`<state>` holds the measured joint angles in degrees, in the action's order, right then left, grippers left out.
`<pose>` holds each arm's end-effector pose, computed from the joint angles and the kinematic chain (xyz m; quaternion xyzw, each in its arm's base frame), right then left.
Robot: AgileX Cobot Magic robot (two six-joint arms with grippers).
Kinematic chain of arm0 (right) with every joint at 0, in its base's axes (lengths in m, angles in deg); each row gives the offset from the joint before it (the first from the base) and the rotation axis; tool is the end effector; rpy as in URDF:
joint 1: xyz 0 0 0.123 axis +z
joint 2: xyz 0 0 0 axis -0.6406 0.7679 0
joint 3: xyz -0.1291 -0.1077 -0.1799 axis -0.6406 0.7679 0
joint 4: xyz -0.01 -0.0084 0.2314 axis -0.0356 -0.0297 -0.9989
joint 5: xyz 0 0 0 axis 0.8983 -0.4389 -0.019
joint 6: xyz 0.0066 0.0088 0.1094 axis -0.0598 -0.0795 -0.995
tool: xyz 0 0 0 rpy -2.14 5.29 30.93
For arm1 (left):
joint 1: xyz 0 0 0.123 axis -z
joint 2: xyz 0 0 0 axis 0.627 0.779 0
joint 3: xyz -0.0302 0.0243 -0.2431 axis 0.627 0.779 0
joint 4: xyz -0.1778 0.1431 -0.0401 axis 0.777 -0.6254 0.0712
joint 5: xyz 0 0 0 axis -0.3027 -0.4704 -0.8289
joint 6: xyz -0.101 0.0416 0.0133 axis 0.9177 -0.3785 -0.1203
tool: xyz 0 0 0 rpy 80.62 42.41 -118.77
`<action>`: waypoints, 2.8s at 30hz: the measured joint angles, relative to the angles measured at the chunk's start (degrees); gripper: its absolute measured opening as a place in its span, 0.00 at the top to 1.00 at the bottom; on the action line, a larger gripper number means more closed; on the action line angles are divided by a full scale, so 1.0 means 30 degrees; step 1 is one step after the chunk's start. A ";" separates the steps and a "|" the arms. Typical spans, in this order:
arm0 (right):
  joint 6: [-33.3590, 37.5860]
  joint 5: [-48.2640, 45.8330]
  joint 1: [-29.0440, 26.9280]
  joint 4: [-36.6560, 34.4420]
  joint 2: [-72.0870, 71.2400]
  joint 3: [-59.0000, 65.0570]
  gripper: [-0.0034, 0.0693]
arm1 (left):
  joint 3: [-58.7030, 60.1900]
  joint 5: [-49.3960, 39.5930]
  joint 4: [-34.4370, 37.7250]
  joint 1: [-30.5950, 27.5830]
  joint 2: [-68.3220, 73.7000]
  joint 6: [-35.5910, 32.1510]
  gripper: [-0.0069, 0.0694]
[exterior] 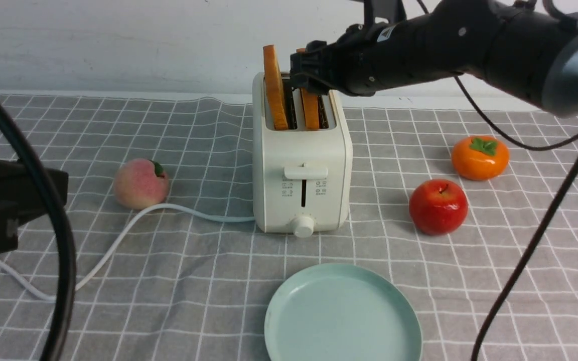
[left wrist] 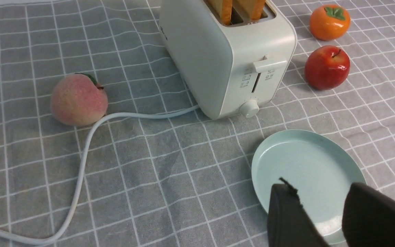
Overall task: Take toasted bread from bread machine on grey coffee table place on plate.
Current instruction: 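Grasp the toast slice in the toaster and pull it up out of the slot with the right gripper, then place the held slice of bread on top of the slice on the plate with the right gripper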
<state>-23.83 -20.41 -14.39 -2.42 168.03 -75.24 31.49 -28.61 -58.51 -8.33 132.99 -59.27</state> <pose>0.4028 0.2135 0.2868 -0.1207 0.8409 0.2541 0.4624 0.1346 -0.0754 0.3639 0.1056 0.8538 -0.1867 0.4744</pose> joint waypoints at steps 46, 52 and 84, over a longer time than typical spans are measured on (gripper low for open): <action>-0.3944 -1.5031 -0.0017 0.7201 -0.6540 0.5102 0.82 | 0.0000 0.0034 0.0884 0.0000 0.0548 0.0000 0.60; 0.0907 -1.1291 0.0003 -0.3164 -0.6024 0.8219 0.82 | 0.0000 0.0152 0.1770 0.0000 0.1301 0.0000 0.60; -0.2344 -0.8820 -0.0016 0.3802 -1.1639 1.0109 0.14 | -0.0223 0.4133 0.1781 0.0000 0.5127 0.0887 0.59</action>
<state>-30.87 -46.87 -14.44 8.99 133.12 -44.91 30.82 -16.21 -53.17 -8.33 148.37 -56.61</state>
